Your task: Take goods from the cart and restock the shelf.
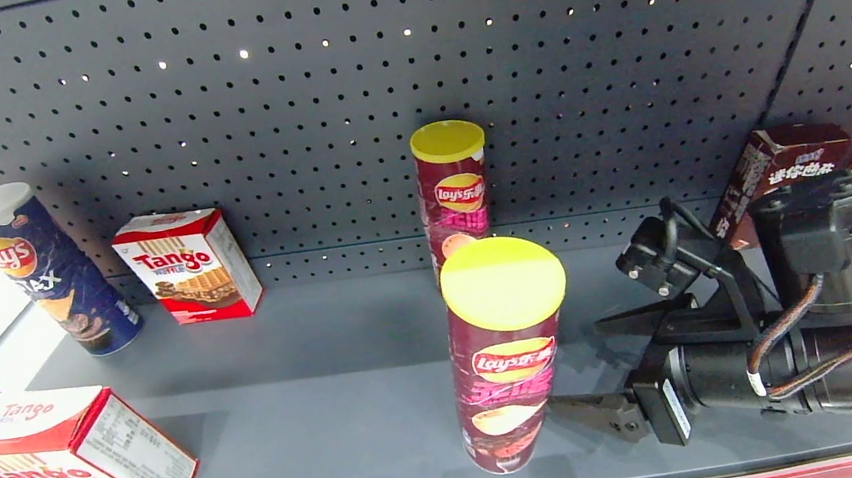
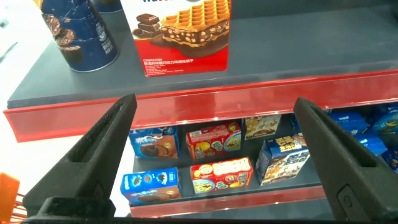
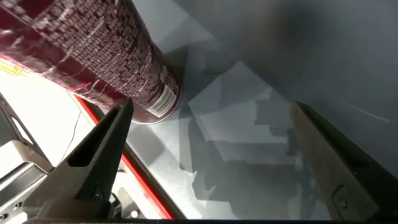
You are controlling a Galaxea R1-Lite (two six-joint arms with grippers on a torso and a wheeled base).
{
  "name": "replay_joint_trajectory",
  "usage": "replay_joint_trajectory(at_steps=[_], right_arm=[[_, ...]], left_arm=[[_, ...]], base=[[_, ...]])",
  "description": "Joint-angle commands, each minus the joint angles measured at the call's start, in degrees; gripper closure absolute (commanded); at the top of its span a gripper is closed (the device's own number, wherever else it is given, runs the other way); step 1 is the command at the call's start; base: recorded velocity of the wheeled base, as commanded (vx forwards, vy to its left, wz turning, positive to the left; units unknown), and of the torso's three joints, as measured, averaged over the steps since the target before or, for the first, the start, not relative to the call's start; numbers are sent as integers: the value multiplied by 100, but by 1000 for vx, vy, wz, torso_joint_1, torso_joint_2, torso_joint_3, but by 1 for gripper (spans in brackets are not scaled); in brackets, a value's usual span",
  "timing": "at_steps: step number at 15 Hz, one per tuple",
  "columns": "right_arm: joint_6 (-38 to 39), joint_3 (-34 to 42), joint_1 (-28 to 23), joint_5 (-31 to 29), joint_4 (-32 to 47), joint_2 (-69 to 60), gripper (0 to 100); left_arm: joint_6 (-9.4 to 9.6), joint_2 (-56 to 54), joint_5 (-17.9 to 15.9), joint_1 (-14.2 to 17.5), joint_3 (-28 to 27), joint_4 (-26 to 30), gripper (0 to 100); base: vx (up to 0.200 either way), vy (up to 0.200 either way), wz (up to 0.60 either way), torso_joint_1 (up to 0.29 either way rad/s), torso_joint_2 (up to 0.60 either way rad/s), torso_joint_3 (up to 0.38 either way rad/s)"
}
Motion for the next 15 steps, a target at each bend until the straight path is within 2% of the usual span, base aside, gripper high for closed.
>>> replay_joint_trajectory(at_steps=[1,6,9,15], right_arm=[[6,15,-9,-5,1,-12,0],[-3,24,-264,3,1,-126,0],[-3,-3,-97,3,1,-65,0],[-223,-179,-79,21,1,181,0]], left_arm=[[0,9,1,1,0,-1,0],[9,9,-8,1,0,-1,0],[9,9,-8,1,0,-1,0],[9,9,-8,1,0,-1,0]], base=[[0,0,0,0,0,0],[0,0,0,0,0,0],[0,0,0,0,0,0],[0,0,0,0,0,0]])
